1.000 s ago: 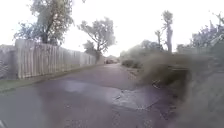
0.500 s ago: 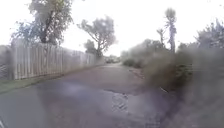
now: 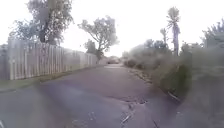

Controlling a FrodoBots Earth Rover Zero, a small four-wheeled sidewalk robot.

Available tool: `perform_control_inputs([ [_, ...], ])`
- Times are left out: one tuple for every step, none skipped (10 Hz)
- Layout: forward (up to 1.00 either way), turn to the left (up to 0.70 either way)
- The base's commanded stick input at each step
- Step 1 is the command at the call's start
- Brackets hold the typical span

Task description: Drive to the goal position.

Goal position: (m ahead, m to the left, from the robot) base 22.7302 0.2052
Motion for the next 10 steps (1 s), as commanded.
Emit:
perform_control_inputs([
  [0.7,-0.14],
  [0.7,-0.14],
  [0.7,-0.14],
  [0.7,-0.14],
  [0.7,-0.14],
  [0.7,-0.14],
  [0.7,-0.14],
  [0.7,-0.14],
  [0.7,-0.14],
  [0.7,-0.14],
])
